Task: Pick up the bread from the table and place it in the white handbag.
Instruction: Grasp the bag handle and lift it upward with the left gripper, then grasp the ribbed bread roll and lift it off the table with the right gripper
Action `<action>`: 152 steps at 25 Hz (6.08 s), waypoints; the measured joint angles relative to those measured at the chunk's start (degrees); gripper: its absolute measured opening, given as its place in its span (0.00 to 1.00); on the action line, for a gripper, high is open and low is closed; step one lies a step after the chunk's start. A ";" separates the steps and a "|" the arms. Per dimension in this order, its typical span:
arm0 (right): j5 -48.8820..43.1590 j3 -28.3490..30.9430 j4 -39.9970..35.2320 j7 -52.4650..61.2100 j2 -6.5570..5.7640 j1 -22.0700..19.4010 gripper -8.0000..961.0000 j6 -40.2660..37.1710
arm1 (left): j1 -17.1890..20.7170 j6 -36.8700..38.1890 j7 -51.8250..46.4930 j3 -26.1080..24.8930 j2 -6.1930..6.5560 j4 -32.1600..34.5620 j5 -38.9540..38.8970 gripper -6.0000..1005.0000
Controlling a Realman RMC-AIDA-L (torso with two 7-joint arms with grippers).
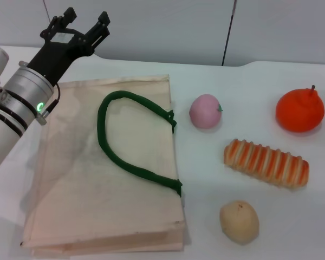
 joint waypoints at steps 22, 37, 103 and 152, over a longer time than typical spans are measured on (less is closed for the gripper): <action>0.18 0.59 0.27 0.59 0.00 -0.10 0.92 -0.96 | -0.77 -2.33 -11.12 0.29 0.38 -2.12 0.78 0.89; 0.34 0.61 0.03 4.28 -0.18 -0.08 0.92 -1.97 | -8.06 15.22 -72.32 0.46 5.87 -31.56 39.63 0.89; 0.34 0.61 -0.52 4.13 -0.26 0.75 0.92 -4.08 | -15.31 2.09 -87.93 0.37 4.65 -26.54 70.60 0.53; -24.46 -43.80 -25.41 47.28 -1.65 3.54 0.92 17.71 | -12.74 37.02 -74.24 0.55 11.16 -25.80 43.17 0.13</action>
